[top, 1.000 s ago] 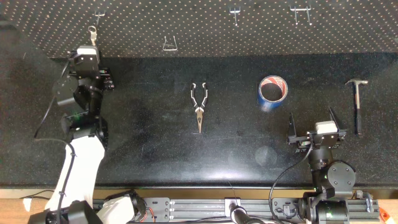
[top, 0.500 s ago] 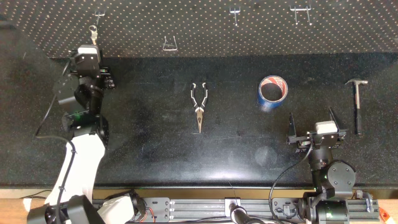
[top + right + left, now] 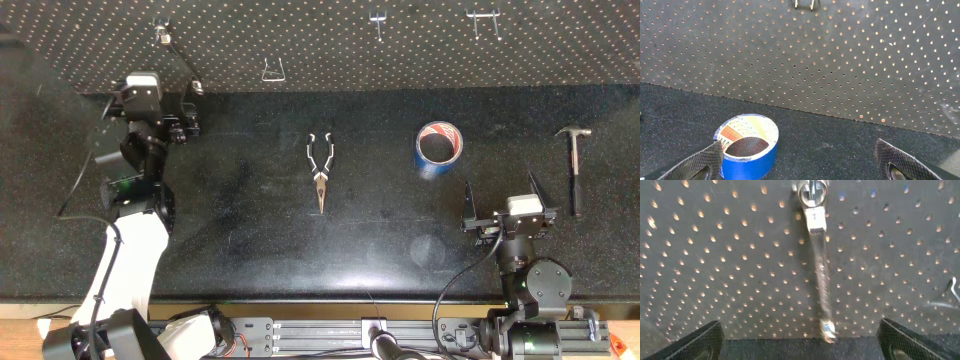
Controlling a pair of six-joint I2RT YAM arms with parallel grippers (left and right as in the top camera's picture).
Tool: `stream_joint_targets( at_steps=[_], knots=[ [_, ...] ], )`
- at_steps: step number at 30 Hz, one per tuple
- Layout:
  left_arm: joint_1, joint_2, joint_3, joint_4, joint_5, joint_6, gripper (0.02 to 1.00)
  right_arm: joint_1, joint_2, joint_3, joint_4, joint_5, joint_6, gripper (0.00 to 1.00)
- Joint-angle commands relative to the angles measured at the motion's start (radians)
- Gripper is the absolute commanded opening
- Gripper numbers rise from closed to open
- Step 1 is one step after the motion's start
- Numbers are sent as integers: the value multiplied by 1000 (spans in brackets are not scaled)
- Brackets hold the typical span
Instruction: Place Tools Onto Pegboard
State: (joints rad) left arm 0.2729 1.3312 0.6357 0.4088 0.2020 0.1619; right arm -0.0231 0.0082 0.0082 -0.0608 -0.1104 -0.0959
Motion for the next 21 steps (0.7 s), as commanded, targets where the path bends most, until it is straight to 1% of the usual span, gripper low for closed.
stream_joint_targets(
  at_steps=[1, 4, 6, 11, 12, 13, 14, 17, 19, 21],
  knots=[
    [3, -63, 23, -85, -21, 3, 996, 5, -7, -4, -3, -12, -11, 978],
    [2, -141, 23, -160, -83, 3, 996, 5, -7, -4, -3, -12, -11, 978],
    [2, -187, 23, -203, -91, 3, 996, 5, -7, -4, -3, -12, -11, 978],
    [2, -341, 23, -393, -90, 3, 996, 5, -7, -4, -3, -12, -11, 978],
    [2, -377, 23, -430, -101, 3, 998, 5, -7, -4, -3, -12, -11, 978],
    [2, -412, 23, -466, -141, 3, 996, 5, -7, -4, -3, -12, -11, 978],
    [2, -440, 23, -500, -150, 3, 993, 5, -7, -4, -3, -12, -11, 978],
    [2, -504, 23, -601, -142, 3, 996, 5, -7, -4, -3, -12, -11, 978],
    [1, -519, 23, -610, -141, 2, 996, 5, -7, -4, -3, -12, -11, 978],
    [0, -522, 23, -614, -23, 2, 996, 5, -7, -4, -3, -12, -11, 978]
  ],
)
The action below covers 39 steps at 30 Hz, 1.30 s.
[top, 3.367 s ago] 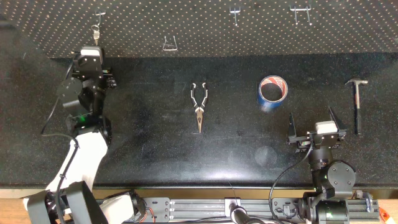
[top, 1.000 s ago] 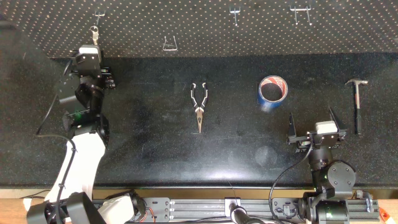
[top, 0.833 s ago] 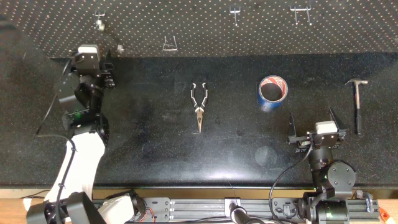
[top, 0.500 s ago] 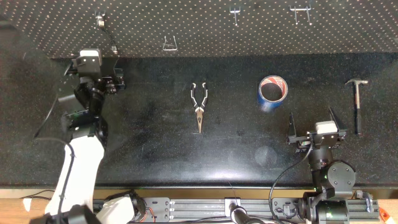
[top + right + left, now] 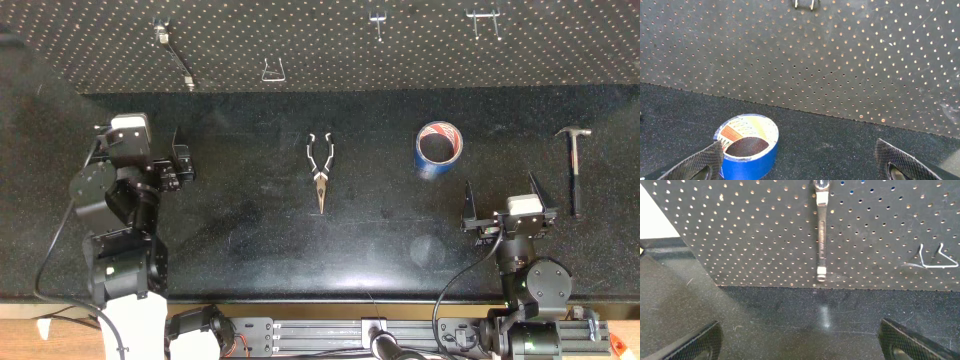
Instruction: Place Tools Onto Pegboard
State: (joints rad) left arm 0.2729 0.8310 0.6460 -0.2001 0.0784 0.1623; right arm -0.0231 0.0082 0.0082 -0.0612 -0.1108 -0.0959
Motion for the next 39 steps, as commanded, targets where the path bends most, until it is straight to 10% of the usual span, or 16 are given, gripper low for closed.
stream_joint_targets(
  at_steps=[1, 8, 15, 24, 39],
  knots=[
    [0, -22, 13, -8, 177, -3, 996, 5, -7, -4, -2, -12, -11, 978],
    [-12, -35, 13, -136, 284, -219, 996, 5, -7, -4, -2, -12, -11, 978],
    [-442, -69, 13, -390, -62, -471, 993, 5, -7, -4, -2, -12, -11, 978],
    [-828, -51, 13, -568, -225, -826, 998, 5, -7, -4, -2, -12, -11, 978],
    [-941, 305, 241, -759, -240, -925, 998, 5, -7, -4, -2, -12, -11, 978]
  ],
)
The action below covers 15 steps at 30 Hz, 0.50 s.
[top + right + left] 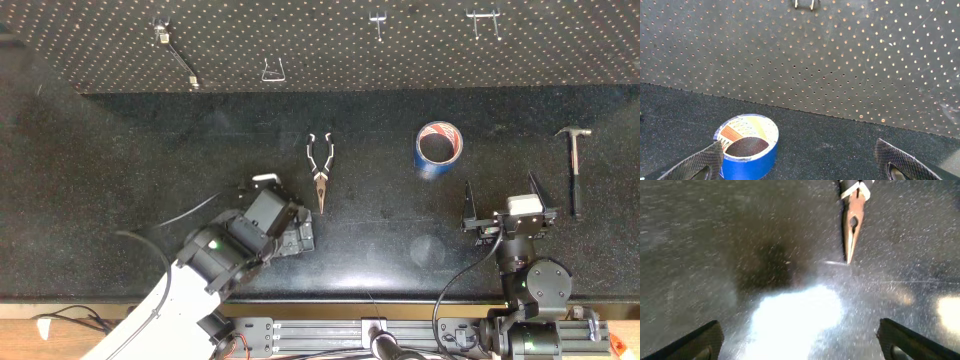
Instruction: Place Tools Onto Pegboard
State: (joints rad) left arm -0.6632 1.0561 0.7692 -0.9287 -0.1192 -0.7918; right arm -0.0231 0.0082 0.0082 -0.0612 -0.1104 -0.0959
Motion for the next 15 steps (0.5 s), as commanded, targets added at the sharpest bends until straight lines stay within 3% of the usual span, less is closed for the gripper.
stream_joint_targets(
  at_steps=[1, 8, 15],
  knots=[
    [-5, 111, 143, -26, -42, 79, 998, 5, -7, -4, -2, -12, -11, 980],
    [80, 314, 396, -3, 3, 501, 996, 5, -7, -4, -2, -12, -11, 978],
    [127, 474, 422, 127, 7, 513, 993, 5, -7, -4, -2, -12, -11, 978]
  ],
)
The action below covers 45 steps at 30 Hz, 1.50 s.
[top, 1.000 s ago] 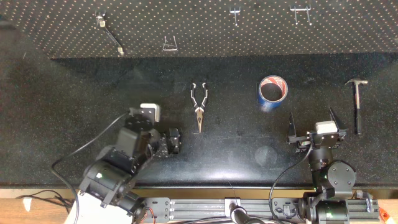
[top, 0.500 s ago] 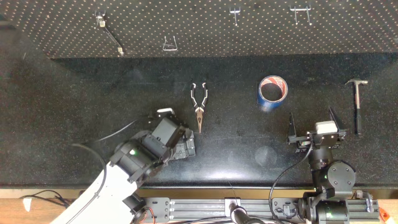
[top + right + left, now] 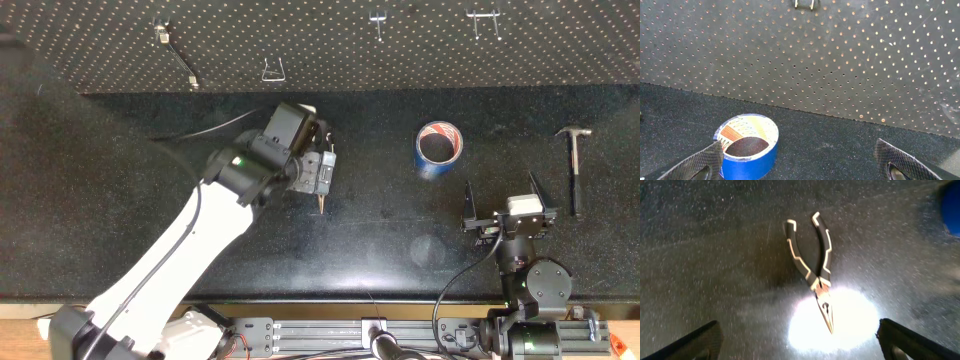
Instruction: Place Tools Onto Pegboard
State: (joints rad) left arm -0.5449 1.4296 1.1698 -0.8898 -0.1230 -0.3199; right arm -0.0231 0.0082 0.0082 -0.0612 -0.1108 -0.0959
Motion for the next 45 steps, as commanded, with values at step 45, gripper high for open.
stream_joint_targets(
  at_steps=[45],
  knots=[
    [57, 475, 193, 41, 97, -222, 996, 5, -7, -4, -2, -12, -11, 978]
  ],
)
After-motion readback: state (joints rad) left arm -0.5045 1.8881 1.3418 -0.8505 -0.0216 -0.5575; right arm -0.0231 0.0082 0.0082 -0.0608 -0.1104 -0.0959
